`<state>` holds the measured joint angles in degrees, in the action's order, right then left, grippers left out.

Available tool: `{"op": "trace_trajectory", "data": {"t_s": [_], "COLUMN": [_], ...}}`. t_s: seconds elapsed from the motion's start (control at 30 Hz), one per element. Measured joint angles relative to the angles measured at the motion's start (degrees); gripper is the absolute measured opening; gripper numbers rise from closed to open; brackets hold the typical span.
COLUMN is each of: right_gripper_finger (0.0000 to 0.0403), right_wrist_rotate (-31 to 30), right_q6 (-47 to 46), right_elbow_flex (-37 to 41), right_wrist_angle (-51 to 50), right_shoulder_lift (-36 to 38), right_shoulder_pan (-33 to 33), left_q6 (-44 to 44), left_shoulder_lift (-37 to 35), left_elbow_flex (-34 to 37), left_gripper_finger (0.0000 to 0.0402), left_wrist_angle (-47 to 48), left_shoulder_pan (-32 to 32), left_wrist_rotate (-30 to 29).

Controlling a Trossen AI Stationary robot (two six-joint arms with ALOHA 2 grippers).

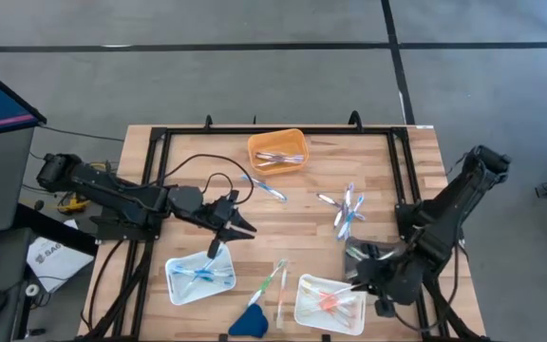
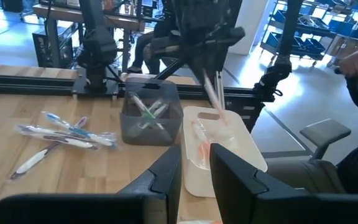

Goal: Pick & Place Toothbrushes
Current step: Put the orange toothbrush into the right white bin

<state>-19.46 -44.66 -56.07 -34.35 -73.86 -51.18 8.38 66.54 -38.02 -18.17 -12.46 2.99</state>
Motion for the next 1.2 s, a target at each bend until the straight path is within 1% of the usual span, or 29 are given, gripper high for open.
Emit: {"op": "trace_trajectory", "data": {"t_s": [0.1,0.33,0.47,0.7,0.87,0.93,1.2], "right_gripper_finger": [0.0014,0.0014,0.0014,0.0049,0.0055,0.0056,0.0058], "right_wrist_rotate": [1.53,4.08,5.82,10.81,14.12,15.11,15.12], "right_q6": [-1.91,-1.73,-4.0,-5.61,-5.58,-5.58,-6.69], "right_elbow_flex": [0.02,0.02,0.02,0.0,0.0,0.02,-0.04], "right_wrist_angle": [-1.29,1.78,2.26,3.36,3.3,2.91,3.04], "right_shoulder_lift": [-1.33,-3.4,-5.03,-10.41,-13.58,-13.73,-12.99], "right_shoulder_pan": [-0.09,-0.06,0.23,1.67,2.65,3.18,5.57], "left_q6": [0.0,0.0,0.0,0.02,0.66,0.66,0.59], "left_shoulder_lift": [0.02,0.02,0.02,0.02,0.02,0.02,0.02], "left_elbow_flex": [0.0,0.0,0.0,0.0,0.0,0.0,0.0], "left_gripper_finger": [0.0076,0.0076,0.0076,0.0076,0.0076,0.0076,0.0076], "left_wrist_angle": [-0.01,-0.01,-0.01,-0.03,-0.04,-0.03,-0.03], "left_shoulder_pan": [0.01,0.03,0.03,0.03,0.03,0.03,0.03], "left_wrist_rotate": [0.01,0.0,-0.01,0.0,0.01,0.01,0.01]}}
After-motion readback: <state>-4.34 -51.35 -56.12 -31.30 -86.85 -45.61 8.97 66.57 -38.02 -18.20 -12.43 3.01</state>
